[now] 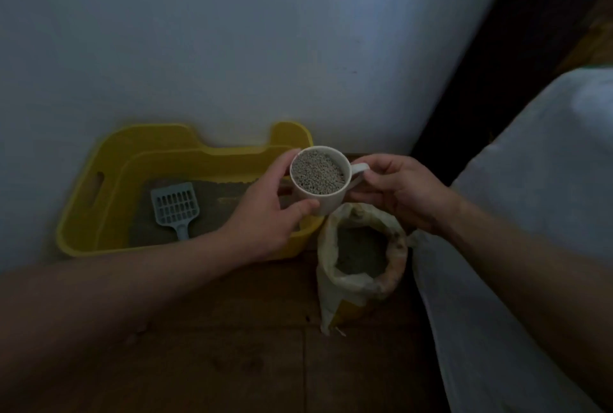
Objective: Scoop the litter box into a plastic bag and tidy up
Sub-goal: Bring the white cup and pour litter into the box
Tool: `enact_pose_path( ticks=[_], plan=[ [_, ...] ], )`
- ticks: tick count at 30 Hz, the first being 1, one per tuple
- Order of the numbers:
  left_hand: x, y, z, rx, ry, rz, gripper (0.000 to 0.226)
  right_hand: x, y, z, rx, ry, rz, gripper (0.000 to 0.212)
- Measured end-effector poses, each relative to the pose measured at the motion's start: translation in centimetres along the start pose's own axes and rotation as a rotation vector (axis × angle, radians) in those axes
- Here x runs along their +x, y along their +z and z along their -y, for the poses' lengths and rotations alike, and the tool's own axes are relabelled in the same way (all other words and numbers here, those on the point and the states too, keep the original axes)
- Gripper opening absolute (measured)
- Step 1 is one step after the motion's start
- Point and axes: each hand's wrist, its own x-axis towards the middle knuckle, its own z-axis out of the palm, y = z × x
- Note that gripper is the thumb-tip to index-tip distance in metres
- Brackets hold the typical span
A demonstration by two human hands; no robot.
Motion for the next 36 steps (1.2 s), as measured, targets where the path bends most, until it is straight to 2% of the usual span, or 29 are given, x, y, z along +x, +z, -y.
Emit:
enact_pose_path(
  ticks=[5, 9, 18, 27, 36],
  plan=[
    [0.2, -3.5, 0.8, -0.018, -0.032, -0.07, 0.068, 2.5, 3.3, 0.2, 0.011, -0.013, 0.023, 0.027],
    [0.1, -5.7, 1.7, -0.08, -0.074, -0.126, 0.057, 4.6, 5.5, -0.5, -0.115, -0.037, 0.029, 0.026],
    [0.3, -8.0, 4.7, -0.108, -0.177, -0.164, 0.049, 7.4, 8.5, -2.5, -0.313, -0.103, 0.011, 0.031],
    [0.8, -9.6, 6.1, -0.137, -0.284, -0.273, 0.033, 10.0, 11.0, -4.7, -0.251, -0.092, -0.037, 0.026],
    [1.6, -10.1, 8.3, -0.151, -0.372, -0.287, 0.022, 12.0, 11.7, -6.9, -0.335, -0.085, -0.048, 0.036]
  ],
)
